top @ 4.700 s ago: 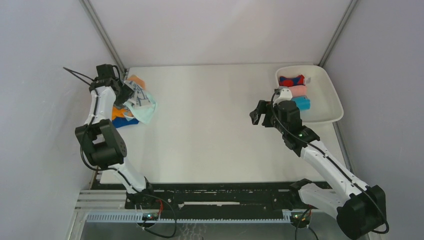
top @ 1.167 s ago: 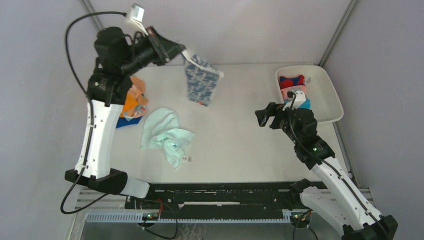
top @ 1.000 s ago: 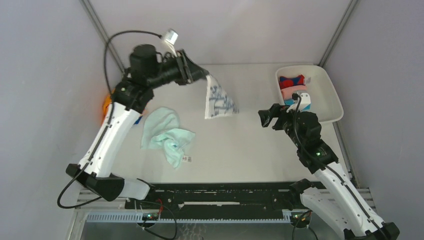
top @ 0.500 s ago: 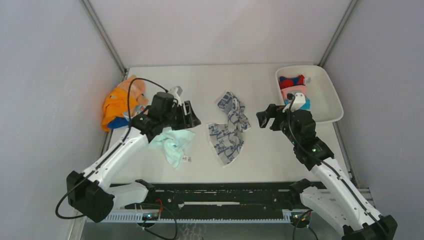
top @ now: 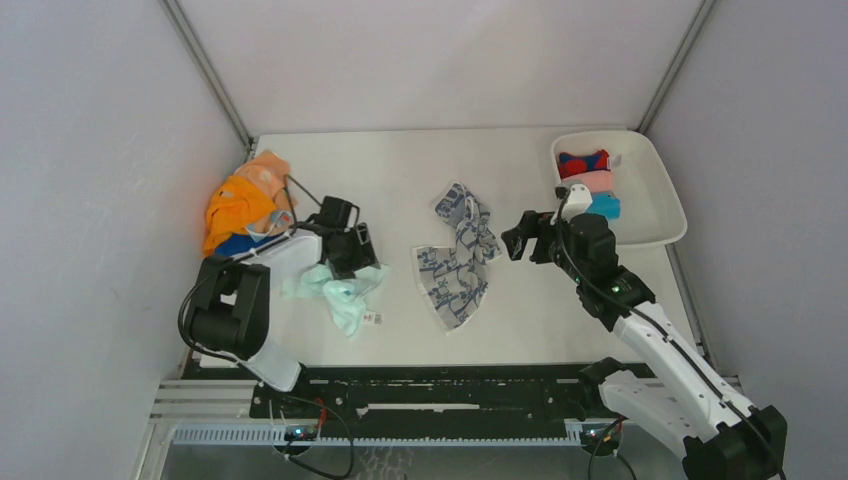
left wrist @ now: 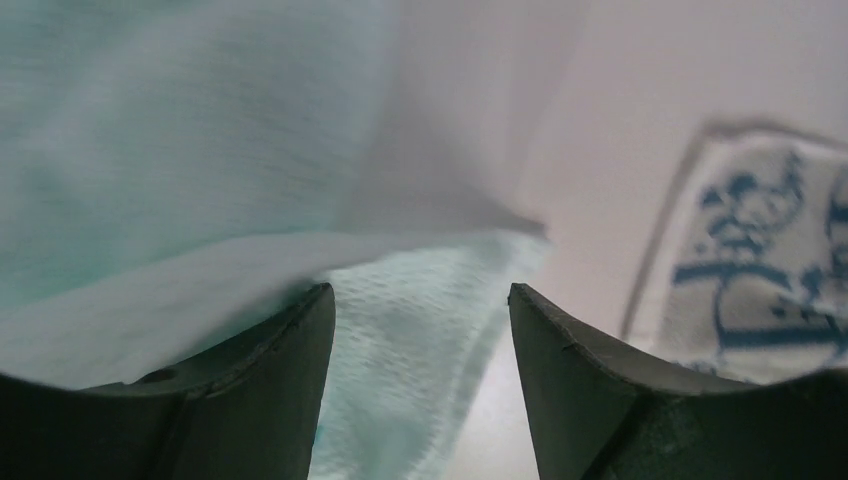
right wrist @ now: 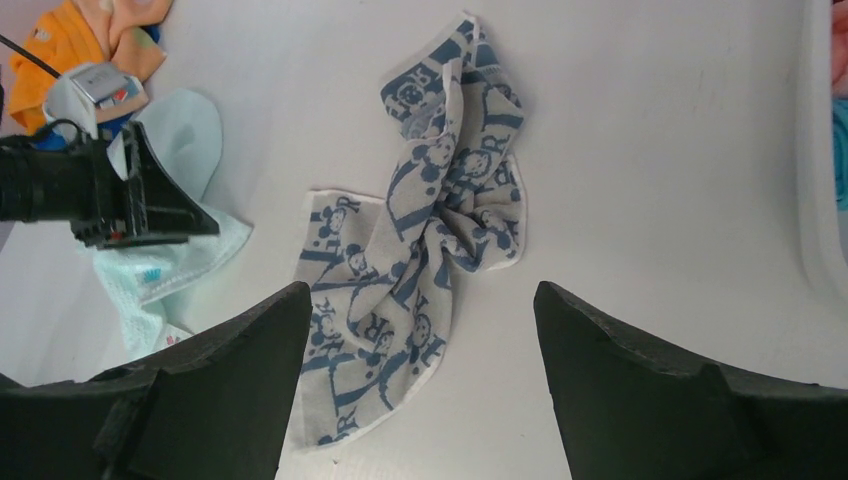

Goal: Roll the towels

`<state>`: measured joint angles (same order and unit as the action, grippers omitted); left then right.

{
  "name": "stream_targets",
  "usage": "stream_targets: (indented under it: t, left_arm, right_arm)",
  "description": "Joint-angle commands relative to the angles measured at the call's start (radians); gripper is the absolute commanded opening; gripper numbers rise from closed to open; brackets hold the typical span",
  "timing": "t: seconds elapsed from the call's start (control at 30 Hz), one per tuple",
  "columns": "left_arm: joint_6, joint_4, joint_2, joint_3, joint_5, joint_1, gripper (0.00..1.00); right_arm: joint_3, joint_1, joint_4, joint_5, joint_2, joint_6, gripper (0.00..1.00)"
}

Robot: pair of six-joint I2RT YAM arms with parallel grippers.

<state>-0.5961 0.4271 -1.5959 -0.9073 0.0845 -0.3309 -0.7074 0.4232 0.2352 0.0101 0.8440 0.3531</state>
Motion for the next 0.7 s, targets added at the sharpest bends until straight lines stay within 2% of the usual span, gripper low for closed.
stream_targets:
  t: [0.0,0.1,0.23,0.43,0.53,0.67]
  left_arm:
    - [-0.030,-0.018,0.006,0.070,-0.039,0.172,0.69]
    - [-0.065,-0.072,0.042,0.140,0.047,0.294,0.69]
    - [-0.113,0.007,0.090,0.140,-0.080,0.433,0.69]
    - [-0.164,-0.015,0.196,0.198,-0.094,0.673,0.70]
    - [-0.144,0.023,0.192,0.145,-0.096,0.716,0.70]
    - [-0.123,0.046,0.254,0.113,-0.087,0.691,0.70]
  right_arm:
    - [0.002,0.023,-0.047,0.034,0.038,-0.023,0.81]
    - [-0.001,0.042,-0.060,0.049,0.082,-0.020,0.81]
    - [-0.024,0.079,-0.051,0.060,0.157,-0.024,0.81]
    - [-0.049,0.167,-0.057,0.066,0.285,-0.028,0.81]
    - [-0.059,0.210,-0.062,0.062,0.363,-0.023,0.81]
    - [-0.078,0.258,-0.052,0.055,0.469,-0.026,0.81]
